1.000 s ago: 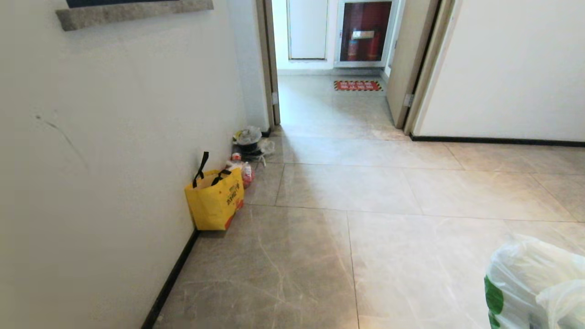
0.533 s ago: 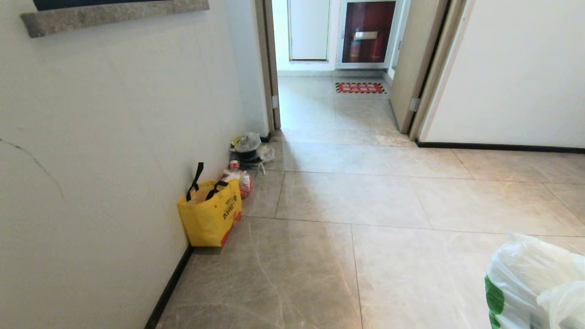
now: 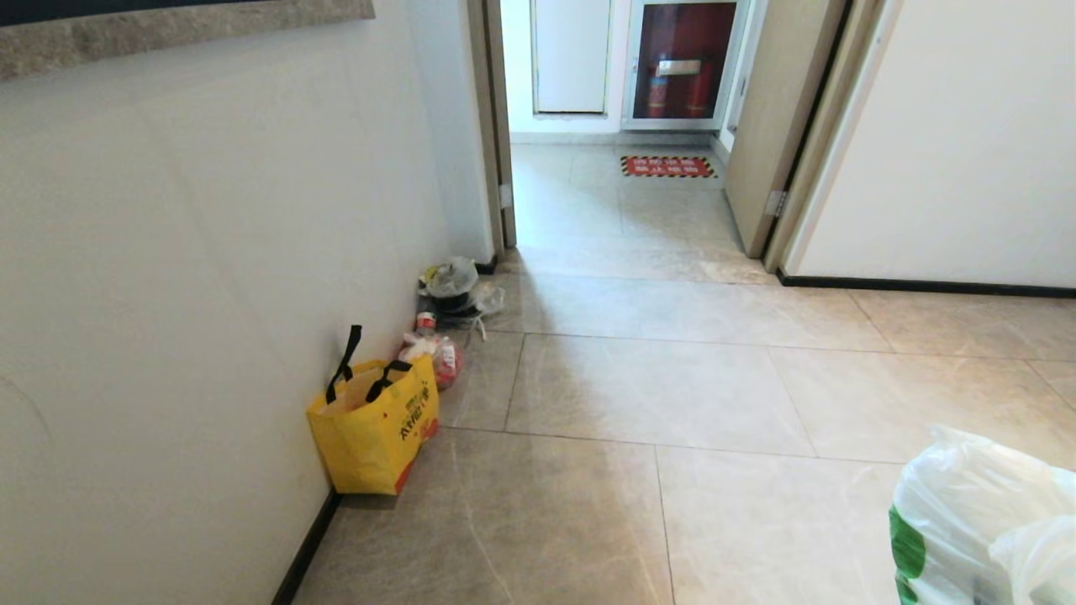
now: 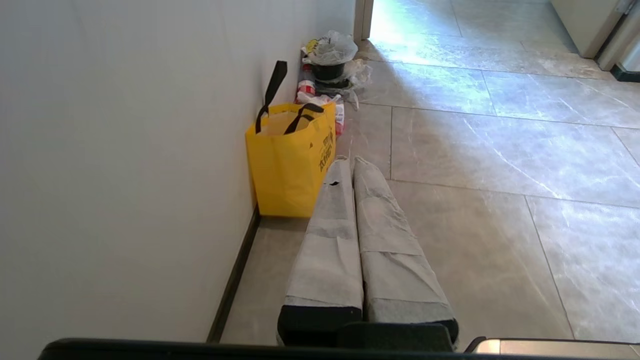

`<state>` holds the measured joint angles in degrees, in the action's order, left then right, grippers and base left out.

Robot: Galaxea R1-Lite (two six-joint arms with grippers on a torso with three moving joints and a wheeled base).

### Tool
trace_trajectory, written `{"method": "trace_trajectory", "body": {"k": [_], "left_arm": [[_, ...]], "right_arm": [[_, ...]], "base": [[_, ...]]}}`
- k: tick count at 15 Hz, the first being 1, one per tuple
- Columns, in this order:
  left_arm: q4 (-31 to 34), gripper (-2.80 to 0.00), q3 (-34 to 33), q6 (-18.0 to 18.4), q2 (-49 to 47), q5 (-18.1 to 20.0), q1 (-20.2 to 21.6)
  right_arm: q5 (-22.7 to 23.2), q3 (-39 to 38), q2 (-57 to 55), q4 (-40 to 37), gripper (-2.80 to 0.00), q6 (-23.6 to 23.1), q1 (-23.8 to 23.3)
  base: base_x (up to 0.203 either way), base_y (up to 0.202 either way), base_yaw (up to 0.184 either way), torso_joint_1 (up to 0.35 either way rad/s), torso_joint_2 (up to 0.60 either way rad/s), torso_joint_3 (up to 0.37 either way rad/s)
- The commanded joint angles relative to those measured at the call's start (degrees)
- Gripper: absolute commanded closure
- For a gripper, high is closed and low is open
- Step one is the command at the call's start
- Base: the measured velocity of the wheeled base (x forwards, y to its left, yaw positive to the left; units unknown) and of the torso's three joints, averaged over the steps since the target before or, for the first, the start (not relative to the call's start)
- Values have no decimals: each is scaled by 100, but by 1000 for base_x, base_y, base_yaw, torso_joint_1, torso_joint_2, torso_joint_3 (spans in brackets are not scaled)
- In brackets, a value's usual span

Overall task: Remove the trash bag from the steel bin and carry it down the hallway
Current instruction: Put the trash bag at the door

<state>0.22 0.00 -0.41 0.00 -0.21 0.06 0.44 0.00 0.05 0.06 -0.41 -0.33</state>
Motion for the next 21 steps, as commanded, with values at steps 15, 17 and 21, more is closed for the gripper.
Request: {"method": "trace_trajectory", "body": {"k": [15,17,21], "left_arm": [[4,0,0,-2,0,-6,-6],[4,0,0,-2,0,-6,-6],[4,0,0,-2,0,-6,-6]], "right_arm": [[0,0,-5,3,0,-3,-11],[7,0,-5,3,0,-3,-11],[0,0,-5,3,0,-3,-11]], "base": [[192,0,1,2,1,3],[199,0,3,6,3,5],[193,0,2,3,-1,4]]}}
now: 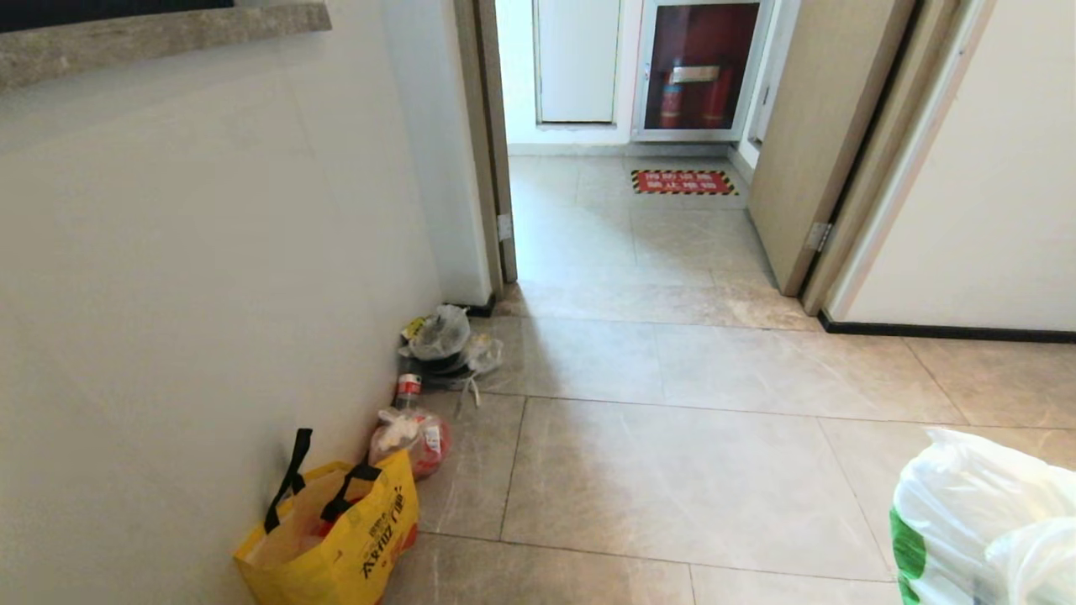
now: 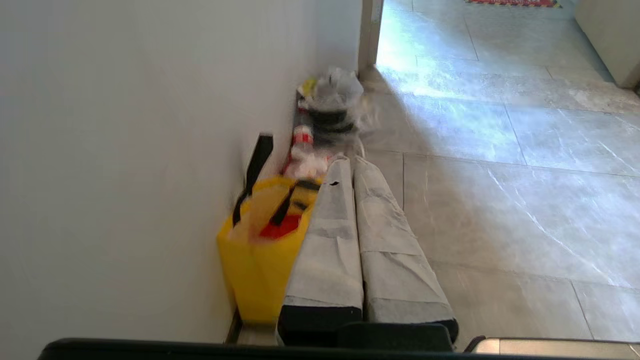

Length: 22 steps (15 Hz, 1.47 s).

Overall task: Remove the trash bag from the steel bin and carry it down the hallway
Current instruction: Put the trash bag at the door

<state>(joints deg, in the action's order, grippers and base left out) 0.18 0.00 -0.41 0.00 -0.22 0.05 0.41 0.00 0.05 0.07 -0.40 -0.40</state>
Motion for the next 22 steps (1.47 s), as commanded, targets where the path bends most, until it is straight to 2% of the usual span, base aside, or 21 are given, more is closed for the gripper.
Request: {"method": "trace_trajectory", "body": {"k": [1,14,22], "left_arm": [[8,0,0,-2,0,-4,-5],[8,0,0,6,0,-4,-5],[8,0,0,6,0,-4,-5]], "right_arm": [[3,0,-5,1,0,-4,-4],[11,0,-5,1,0,-4,-4],[2,0,-5,1,0,5,-4]], "base": [[205,0,-1,7,2,2],[191,0,1,1,2,1],[12,0,1,0,0,0]]}}
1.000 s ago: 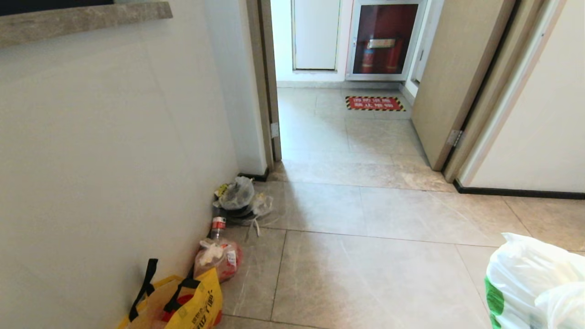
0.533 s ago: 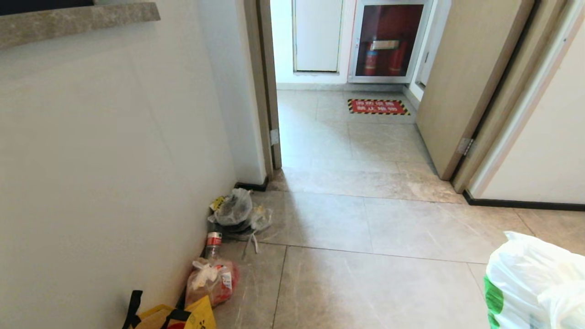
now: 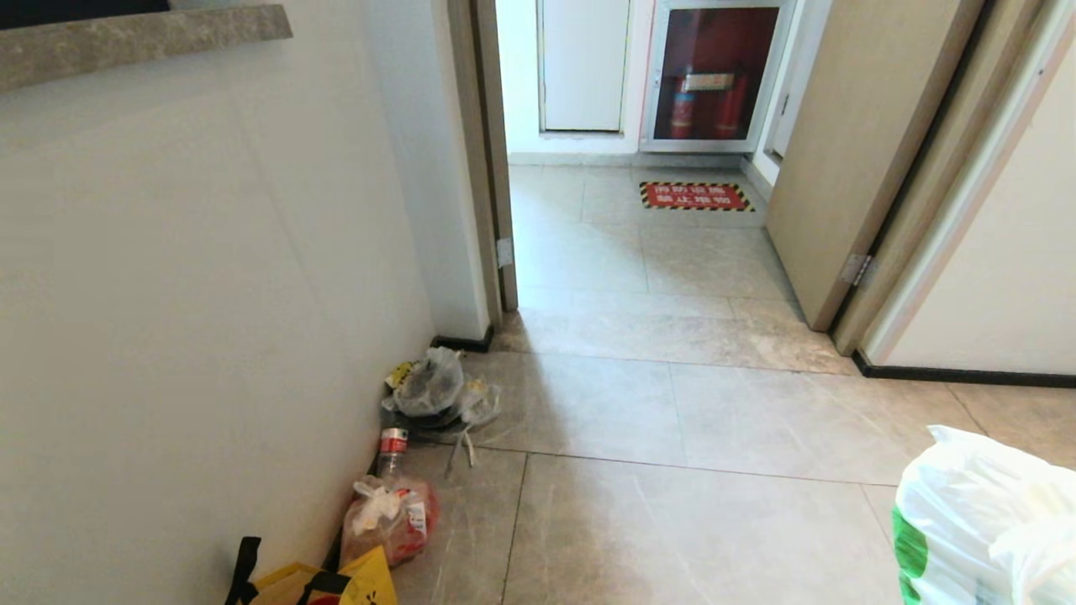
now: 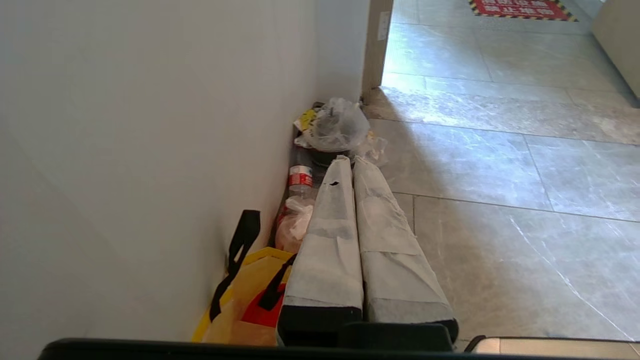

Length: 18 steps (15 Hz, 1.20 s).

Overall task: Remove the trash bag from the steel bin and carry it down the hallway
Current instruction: Put the trash bag at the door

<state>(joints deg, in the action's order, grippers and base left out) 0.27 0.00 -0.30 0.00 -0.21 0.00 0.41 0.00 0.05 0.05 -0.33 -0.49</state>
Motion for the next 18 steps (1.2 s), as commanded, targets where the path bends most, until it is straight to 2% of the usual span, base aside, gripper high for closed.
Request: {"method": "trace_trajectory", "body": {"k": [1,18], "left_arm": [[0,0,0,-5,0,-6,0],[0,0,0,-5,0,-6,0]], "right_arm": [[2,0,-5,4,0,-11,5],[11,0,-5,13,0,-20,5]], "base": [[0,0,0,0,0,0],[0,0,0,0,0,0]]}}
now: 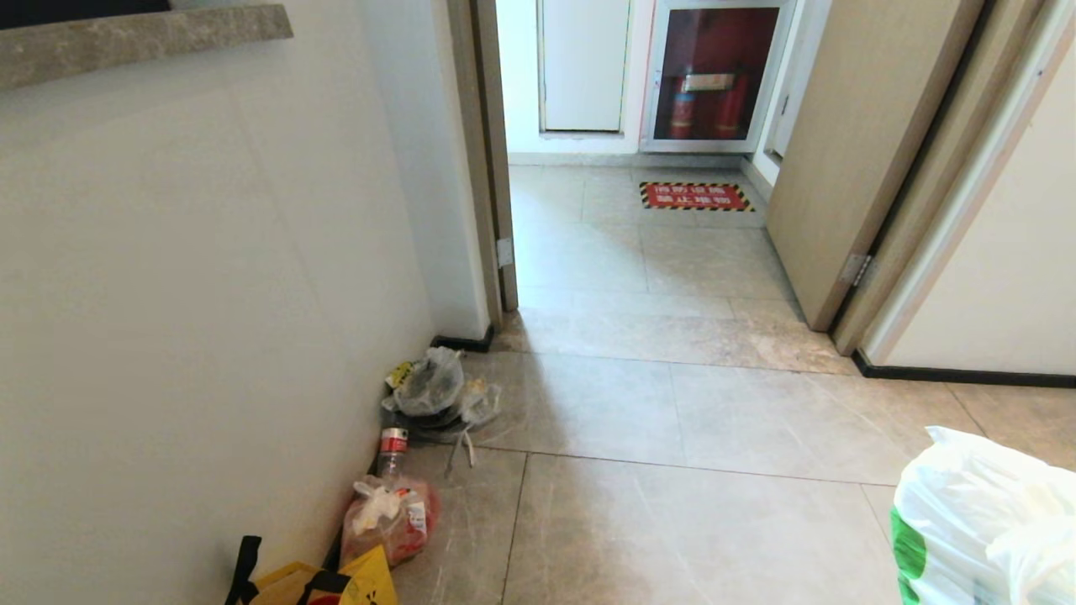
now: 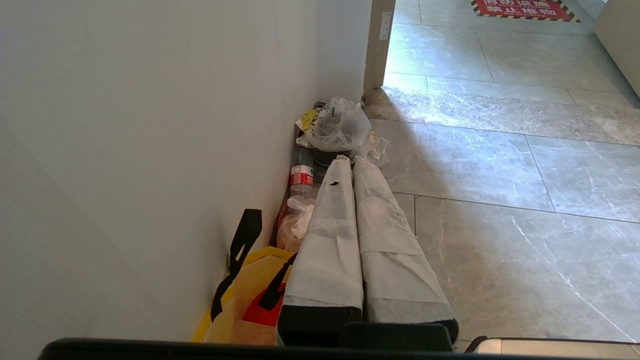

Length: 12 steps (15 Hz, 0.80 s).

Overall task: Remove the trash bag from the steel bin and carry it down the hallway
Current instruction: Put the trash bag at the door

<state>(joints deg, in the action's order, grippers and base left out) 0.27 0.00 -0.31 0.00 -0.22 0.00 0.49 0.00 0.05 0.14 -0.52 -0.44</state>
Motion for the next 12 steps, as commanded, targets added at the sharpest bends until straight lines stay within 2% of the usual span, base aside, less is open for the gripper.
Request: {"method": "trace_trajectory", "body": {"k": [1,5,12], "left_arm": [[0,0,0,-4,0,-4,0],[0,0,0,-4,0,-4,0],[0,0,0,-4,0,-4,0]], "right_arm": [[4,0,-5,3,0,-1,0],[4,0,-14,3,0,-1,0],[4,0,-11,3,0,-1,0]], "base": [[0,0,0,0,0,0],[0,0,0,0,0,0],[2,9,-162,2,4,5]]}}
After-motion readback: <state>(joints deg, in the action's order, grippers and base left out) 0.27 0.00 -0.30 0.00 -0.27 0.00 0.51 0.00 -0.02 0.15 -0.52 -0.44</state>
